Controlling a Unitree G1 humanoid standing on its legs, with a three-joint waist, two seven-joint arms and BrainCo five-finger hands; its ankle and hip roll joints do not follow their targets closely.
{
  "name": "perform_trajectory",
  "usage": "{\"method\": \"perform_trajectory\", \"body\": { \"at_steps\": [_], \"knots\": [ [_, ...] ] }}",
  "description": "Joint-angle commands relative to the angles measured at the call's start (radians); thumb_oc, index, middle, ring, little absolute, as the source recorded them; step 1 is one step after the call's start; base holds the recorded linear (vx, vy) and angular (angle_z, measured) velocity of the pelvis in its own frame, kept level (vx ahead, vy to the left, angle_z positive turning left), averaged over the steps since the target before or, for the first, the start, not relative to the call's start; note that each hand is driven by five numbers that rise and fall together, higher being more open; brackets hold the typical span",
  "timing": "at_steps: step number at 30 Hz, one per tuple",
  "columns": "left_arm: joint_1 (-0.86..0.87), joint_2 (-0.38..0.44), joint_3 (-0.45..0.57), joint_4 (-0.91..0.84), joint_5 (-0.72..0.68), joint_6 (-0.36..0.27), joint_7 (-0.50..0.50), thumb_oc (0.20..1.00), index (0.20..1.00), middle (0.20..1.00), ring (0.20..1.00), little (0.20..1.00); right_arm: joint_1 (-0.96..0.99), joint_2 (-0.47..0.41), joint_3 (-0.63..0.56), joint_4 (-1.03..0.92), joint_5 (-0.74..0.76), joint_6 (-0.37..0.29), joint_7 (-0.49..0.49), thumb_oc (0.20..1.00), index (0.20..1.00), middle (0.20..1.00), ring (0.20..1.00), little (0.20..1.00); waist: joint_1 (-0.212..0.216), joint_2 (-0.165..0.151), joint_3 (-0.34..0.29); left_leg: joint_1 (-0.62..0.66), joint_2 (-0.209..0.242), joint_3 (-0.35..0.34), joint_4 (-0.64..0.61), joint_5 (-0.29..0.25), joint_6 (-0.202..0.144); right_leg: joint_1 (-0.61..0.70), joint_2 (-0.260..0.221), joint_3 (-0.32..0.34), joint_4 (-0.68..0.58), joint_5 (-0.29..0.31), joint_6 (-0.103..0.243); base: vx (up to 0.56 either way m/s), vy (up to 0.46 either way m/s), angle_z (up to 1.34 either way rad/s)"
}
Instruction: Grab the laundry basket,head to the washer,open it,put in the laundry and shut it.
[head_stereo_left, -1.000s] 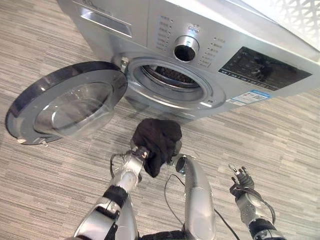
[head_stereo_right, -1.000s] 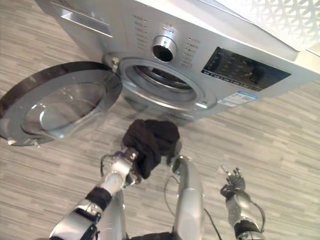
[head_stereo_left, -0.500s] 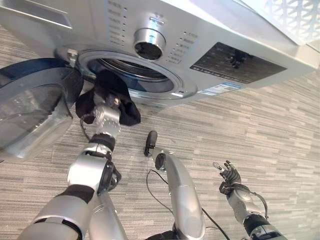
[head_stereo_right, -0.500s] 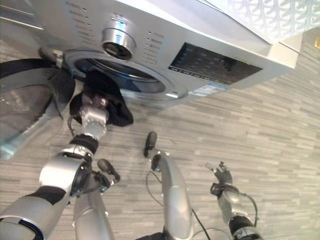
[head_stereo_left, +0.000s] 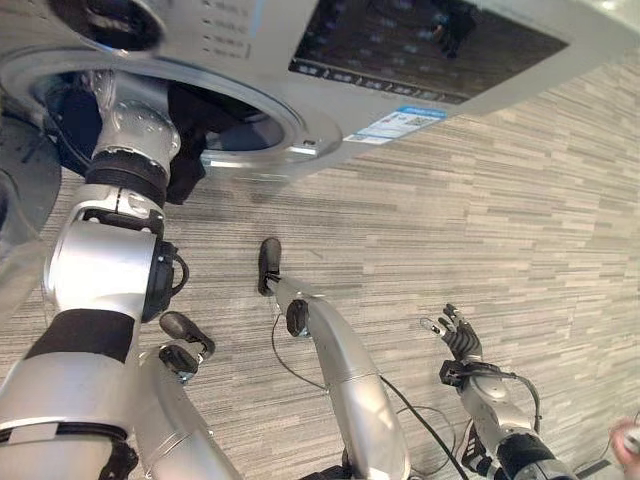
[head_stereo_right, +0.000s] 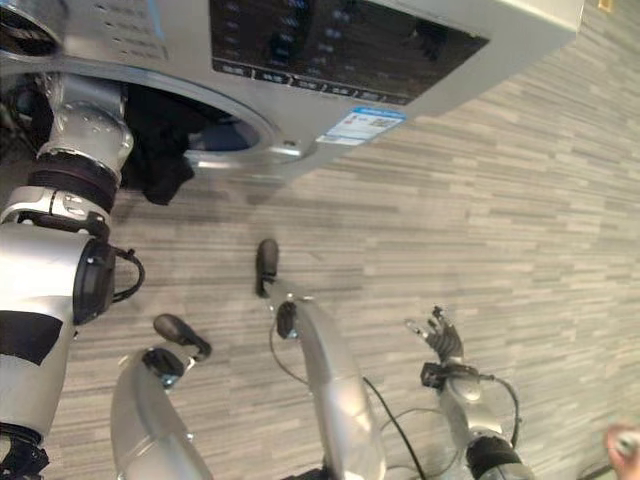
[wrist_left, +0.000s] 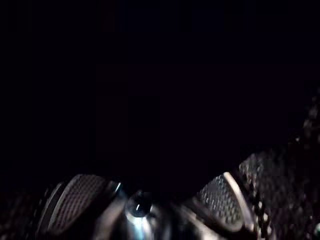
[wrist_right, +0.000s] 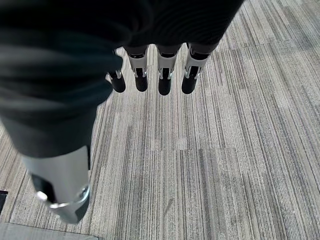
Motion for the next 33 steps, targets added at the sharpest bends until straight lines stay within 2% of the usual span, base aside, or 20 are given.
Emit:
{"method": "perform_trajectory", "body": {
  "at_steps": [1, 2, 3, 6, 11, 15, 17, 19, 21, 22, 23, 24, 27, 28, 29, 30, 33],
  "knots": [
    [0.04, 0.001, 0.004, 0.013, 0.125, 0.023, -0.038, 0.2, 0.2, 0.2, 0.2, 0.2, 0.053, -0.047, 0.008, -0.003, -0.028, -0.025, -0.017, 1.0, 1.0, 1.0, 1.0, 1.0, -0.037, 0.031, -0.059, 0.006, 0.01, -0.093, 0.104, -0.051, -0.027, 0.06, -0.014, -0.034, -0.039, -0.004, 0.162, 0.0, 0.0, 0.0],
    [0.059, 0.016, -0.013, 0.088, 0.205, 0.089, -0.057, 0.2, 0.2, 0.2, 0.2, 0.2, 0.048, -0.045, 0.024, 0.002, -0.041, -0.023, -0.018, 1.0, 1.0, 1.0, 1.0, 1.0, -0.037, 0.033, -0.054, 0.003, 0.014, -0.093, 0.106, -0.054, -0.027, 0.055, -0.013, -0.033, -0.032, -0.009, 0.162, 0.0, 0.0, 0.0],
    [0.056, 0.019, -0.013, 0.093, 0.208, 0.091, -0.061, 0.2, 0.2, 0.2, 0.2, 0.2, 0.046, -0.044, 0.026, 0.003, -0.041, -0.024, -0.018, 1.0, 1.0, 1.0, 1.0, 1.0, -0.04, 0.031, -0.055, 0.0, 0.013, -0.092, 0.106, -0.052, -0.026, 0.053, -0.013, -0.033, -0.033, -0.006, 0.16, 0.0, 0.0, 0.0],
    [0.093, 0.045, -0.037, 0.173, 0.28, 0.167, -0.128, 0.2, 0.2, 0.2, 0.2, 0.2, 0.056, -0.055, 0.039, -0.036, -0.047, -0.019, -0.001, 1.0, 1.0, 1.0, 1.0, 1.0, -0.056, 0.025, -0.058, -0.007, 0.016, -0.087, 0.098, -0.05, -0.025, 0.038, -0.006, -0.029, -0.033, -0.003, 0.156, 0.01, 0.003, -0.06],
    [0.082, 0.046, -0.041, 0.197, 0.32, 0.185, -0.147, 0.2, 0.2, 0.2, 0.2, 0.2, 0.068, -0.079, 0.04, -0.067, -0.043, -0.02, 0.019, 1.0, 1.0, 1.0, 1.0, 1.0, -0.07, 0.026, -0.068, -0.01, 0.025, -0.075, 0.087, -0.044, -0.032, 0.023, 0.007, -0.021, -0.041, -0.003, 0.151, 0.03, -0.015, -0.07],
    [-0.054, 0.094, -0.077, 0.142, 0.264, 0.134, -0.113, 0.2, 0.2, 0.2, 0.2, 0.2, 0.084, -0.094, 0.016, -0.112, -0.037, -0.038, 0.024, 1.0, 1.0, 1.0, 1.0, 1.0, -0.077, 0.036, -0.065, -0.014, 0.034, -0.065, 0.079, -0.029, -0.044, 0.01, 0.019, -0.006, -0.065, 0.006, 0.149, 0.02, -0.027, -0.1],
    [-0.164, 0.101, -0.089, 0.059, 0.18, 0.058, -0.062, 0.2, 0.2, 0.2, 0.2, 0.2, 0.1, -0.101, -0.011, -0.115, -0.04, -0.045, 0.01, 1.0, 1.0, 1.0, 1.0, 1.0, -0.076, 0.047, -0.063, -0.02, 0.031, -0.064, 0.071, -0.016, -0.05, 0.003, 0.02, -0.003, -0.081, 0.013, 0.149, 0.03, -0.037, -0.16],
    [-0.205, 0.112, -0.1, 0.014, 0.164, 0.016, -0.035, 0.2, 0.2, 0.2, 0.2, 0.2, 0.105, -0.102, -0.025, -0.113, -0.051, -0.05, -0.004, 1.0, 1.0, 1.0, 1.0, 1.0, -0.074, 0.051, -0.058, -0.022, 0.032, -0.063, 0.066, -0.01, -0.053, 0.002, 0.023, -0.002, -0.096, 0.016, 0.147, 0.01, -0.029, -0.08],
    [-0.257, 0.103, -0.113, -0.084, 0.129, -0.068, 0.009, 0.2, 0.2, 0.2, 0.2, 0.2, 0.107, -0.109, -0.037, -0.1, -0.06, -0.052, -0.026, 1.0, 1.0, 1.0, 1.0, 1.0, -0.069, 0.057, -0.055, -0.036, 0.029, -0.067, 0.073, -0.003, -0.05, -0.001, 0.027, -0.003, -0.102, 0.018, 0.147, 0.01, -0.042, 0.01],
    [-0.255, 0.1, -0.114, -0.091, 0.132, -0.071, 0.017, 0.511, 0.511, 0.511, 0.511, 0.511, 0.106, -0.108, -0.038, -0.1, -0.061, -0.052, -0.027, 1.0, 1.0, 1.0, 1.0, 1.0, -0.067, 0.058, -0.054, -0.039, 0.03, -0.069, 0.074, -0.003, -0.05, -0.002, 0.028, -0.004, -0.102, 0.019, 0.146, 0.01, -0.033, 0.01],
    [-0.248, 0.101, -0.118, -0.106, 0.133, -0.077, 0.016, 1.0, 1.0, 1.0, 1.0, 1.0, 0.109, -0.11, -0.042, -0.1, -0.062, -0.052, -0.031, 1.0, 1.0, 1.0, 1.0, 1.0, -0.066, 0.06, -0.052, -0.042, 0.03, -0.072, 0.076, -0.004, -0.048, -0.004, 0.028, -0.004, -0.102, 0.019, 0.146, 0.0, 0.0, 0.0],
    [-0.233, 0.107, -0.13, -0.125, 0.159, -0.077, 0.026, 1.0, 1.0, 1.0, 1.0, 1.0, 0.12, -0.115, -0.047, -0.102, -0.062, -0.051, -0.038, 1.0, 1.0, 1.0, 1.0, 1.0, -0.058, 0.067, -0.049, -0.047, 0.027, -0.075, 0.077, -0.003, -0.044, -0.009, 0.026, -0.004, -0.097, 0.017, 0.144, 0.01, -0.035, 0.01],
    [-0.2, 0.111, -0.163, -0.053, 0.234, -0.019, 0.033, 1.0, 1.0, 1.0, 1.0, 1.0, 0.129, -0.123, -0.049, -0.1, -0.063, -0.051, -0.041, 1.0, 1.0, 1.0, 1.0, 1.0, -0.042, 0.084, -0.042, -0.065, 0.018, -0.087, 0.084, 0.005, -0.039, -0.02, 0.014, -0.012, -0.083, 0.013, 0.14, 0.0, -0.021, 0.06],
    [-0.188, 0.123, -0.19, 0.031, 0.292, 0.054, 0.005, 1.0, 1.0, 1.0, 1.0, 1.0, 0.12, -0.131, -0.043, -0.088, -0.059, -0.05, -0.038, 1.0, 1.0, 1.0, 1.0, 1.0, -0.038, 0.089, -0.042, -0.067, 0.015, -0.087, 0.083, 0.005, -0.037, -0.022, 0.009, -0.014, -0.08, 0.011, 0.138, -0.04, 0.04, 0.11],
    [-0.134, 0.173, -0.287, 0.153, 0.513, 0.185, -0.09, 1.0, 1.0, 1.0, 1.0, 1.0, 0.111, -0.141, -0.039, -0.078, -0.049, -0.046, -0.018, 1.0, 1.0, 1.0, 1.0, 1.0, -0.029, 0.097, -0.036, -0.075, 0.005, -0.084, 0.079, 0.006, -0.031, -0.022, -0.004, -0.017, -0.08, 0.016, 0.139, -0.05, 0.04, 0.09],
    [-0.134, 0.174, -0.287, 0.155, 0.516, 0.185, -0.092, 1.0, 1.0, 1.0, 1.0, 1.0, 0.111, -0.14, -0.038, -0.078, -0.049, -0.046, -0.018, 1.0, 1.0, 1.0, 1.0, 1.0, -0.031, 0.095, -0.037, -0.076, 0.004, -0.083, 0.078, 0.009, -0.029, -0.023, -0.005, -0.017, -0.083, 0.019, 0.138, -0.05, 0.038, 0.17],
    [-0.06, 0.17, -0.32, 0.199, 0.671, 0.228, -0.124, 1.0, 1.0, 1.0, 1.0, 1.0, 0.117, -0.142, -0.023, -0.077, -0.04, -0.047, 0.014, 1.0, 1.0, 1.0, 1.0, 1.0, -0.028, 0.098, -0.031, -0.083, -0.008, -0.085, 0.067, 0.013, -0.023, -0.023, -0.016, -0.021, -0.083, 0.025, 0.14, -0.03, 0.015, 0.16]
  ]
}}
